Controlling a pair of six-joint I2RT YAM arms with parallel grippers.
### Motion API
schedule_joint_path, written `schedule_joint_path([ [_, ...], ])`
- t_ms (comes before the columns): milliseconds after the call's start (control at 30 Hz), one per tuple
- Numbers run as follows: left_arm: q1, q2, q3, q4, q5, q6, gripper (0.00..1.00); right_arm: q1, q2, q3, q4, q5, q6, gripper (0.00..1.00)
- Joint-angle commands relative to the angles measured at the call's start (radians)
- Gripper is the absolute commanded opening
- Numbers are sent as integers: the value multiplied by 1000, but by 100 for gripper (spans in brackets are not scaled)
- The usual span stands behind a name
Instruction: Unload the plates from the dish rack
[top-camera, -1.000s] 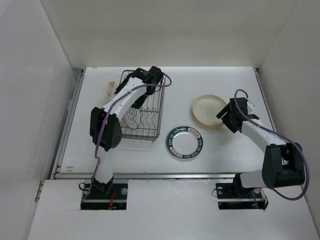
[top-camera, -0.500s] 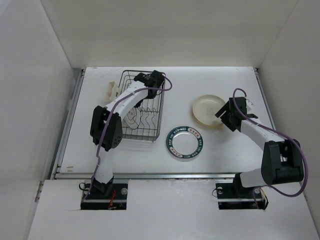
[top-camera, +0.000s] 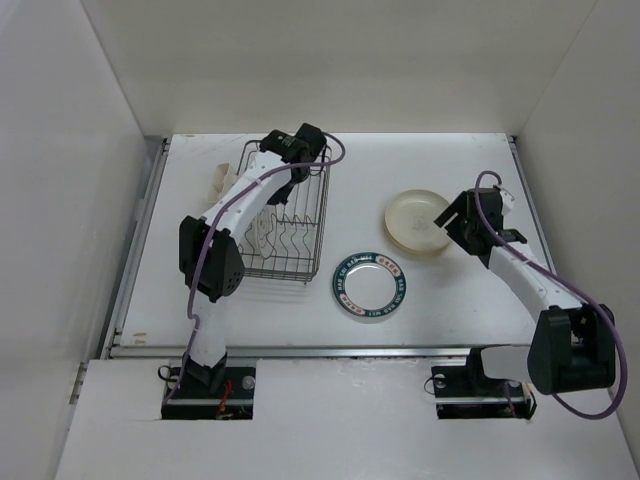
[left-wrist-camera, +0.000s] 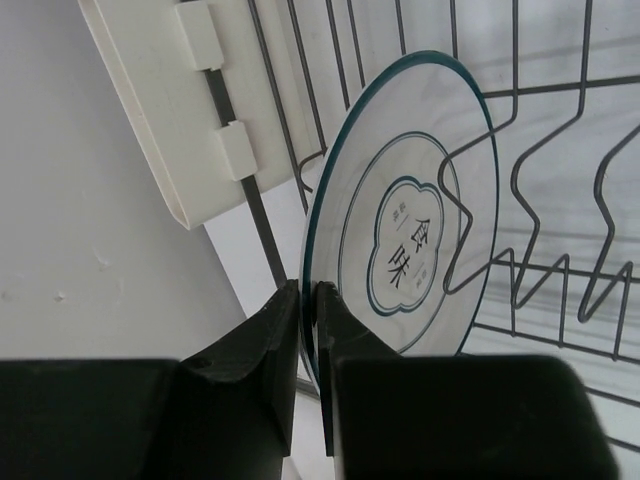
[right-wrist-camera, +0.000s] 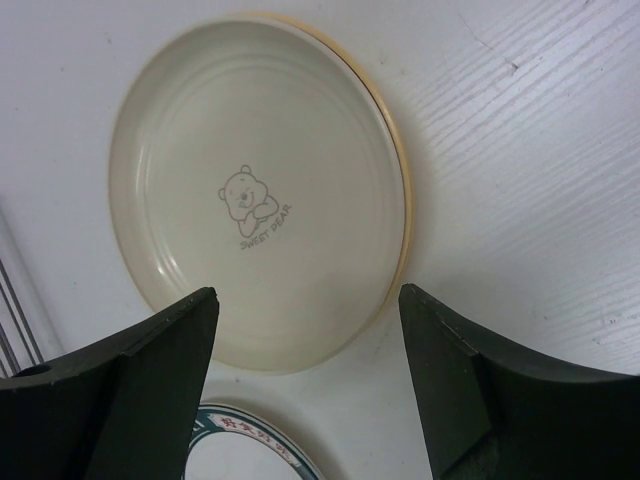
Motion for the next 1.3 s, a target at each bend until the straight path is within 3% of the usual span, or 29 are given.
schedule_joint_path([
  [0, 8, -14, 45, -138, 69, -5, 0, -7, -42, 49, -8, 10, -16, 79],
  [267, 8, -35, -25, -138, 109, -34, 0, -7, -72, 59, -28, 22, -27, 79],
  [533, -12, -89, 113, -6, -237, -54, 0, -7, -92, 77, -28, 11, -27, 79],
  [767, -41, -78, 237, 16, -309, -6, 0, 3, -92, 111, -28, -38, -76, 79],
  [1000, -51, -78, 283, 34, -224, 3, 0, 45, -102, 111, 93, -153, -136, 79],
  [1267, -60, -88, 415, 80, 6, -8, 0, 88, -65, 68, 366, -549, -185, 82],
])
